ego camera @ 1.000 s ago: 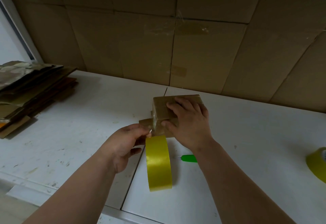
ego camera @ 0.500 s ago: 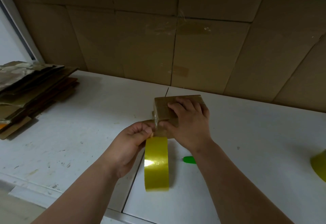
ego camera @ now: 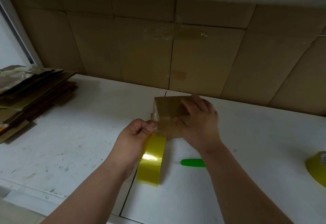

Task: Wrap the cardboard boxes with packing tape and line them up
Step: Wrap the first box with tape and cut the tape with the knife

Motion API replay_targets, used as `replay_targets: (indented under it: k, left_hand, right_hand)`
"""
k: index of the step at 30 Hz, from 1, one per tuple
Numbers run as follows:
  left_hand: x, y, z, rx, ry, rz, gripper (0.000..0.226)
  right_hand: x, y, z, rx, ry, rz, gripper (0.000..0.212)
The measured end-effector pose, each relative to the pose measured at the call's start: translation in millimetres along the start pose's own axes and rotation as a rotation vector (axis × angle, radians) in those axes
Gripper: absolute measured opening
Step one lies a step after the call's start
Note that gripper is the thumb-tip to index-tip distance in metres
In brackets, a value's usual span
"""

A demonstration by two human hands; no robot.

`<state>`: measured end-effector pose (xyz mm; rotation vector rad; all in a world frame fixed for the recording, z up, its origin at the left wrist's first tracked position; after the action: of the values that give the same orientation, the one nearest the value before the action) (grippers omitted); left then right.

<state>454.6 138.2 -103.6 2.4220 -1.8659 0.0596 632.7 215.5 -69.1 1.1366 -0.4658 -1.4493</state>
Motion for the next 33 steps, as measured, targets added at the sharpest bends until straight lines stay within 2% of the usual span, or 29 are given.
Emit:
replay_targets:
  k: [2, 4, 10, 14, 18, 21, 24, 27, 33]
  left_hand:
    - [1, 1, 1, -0.027, 0.0, -0.016, 0.025]
    - [1, -1, -2, -0.047, -0.021, -0.009, 0.026]
    - [-9, 9, 0, -0.028, -0.031, -0.045, 0.024]
    - [-19, 32, -4, 0.047, 0.01, -0.118, 0.022]
    - [-26, 47, -7, 0.036, 0.03, -0.129, 0.022]
    - [-26, 48, -7, 0.019, 0.035, -0.119, 0.021]
    - [-24, 49, -8, 0.017, 0.033, -0.124, 0.021]
    - [-20, 48, -9, -0.005, 0.011, -0.116, 0.023]
    - [-8, 49, -15, -0.055, 0.016, -0.044, 0.02]
  right_hand:
    - [2, 3, -20, 0.054, -0.161, 0.034, 0.068]
    - [5, -2, -27, -0.008, -0.22, 0.117, 0.07]
    - [10, 0, -21, -0.235, -0.176, 0.083, 0.054]
    - [15, -3, -18, -0.38, -0.155, 0.16, 0.063]
    - [12, -9, -14, -0.384, -0.157, 0.261, 0.074]
    - [7, -5, -14, -0.326, -0.121, 0.247, 0.068]
    - [9, -7, -12, -0.385, -0.11, 0.318, 0.061]
    - [15, -8, -2, -0.406, -0.104, 0.274, 0.054]
    - [30, -10, 26, -0.339, -0.054, 0.144, 0.057]
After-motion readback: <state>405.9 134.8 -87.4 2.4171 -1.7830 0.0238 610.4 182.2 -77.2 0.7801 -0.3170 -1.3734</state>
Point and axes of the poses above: each hand's wrist, its own x-axis away from the middle knuckle, its own y-axis out of the back of the hand, z = x × y, the point moved 7 cm from there along -x, towards the middle knuckle, and after that the axes turned 2 degrees about -x, right-handed, at the moved point
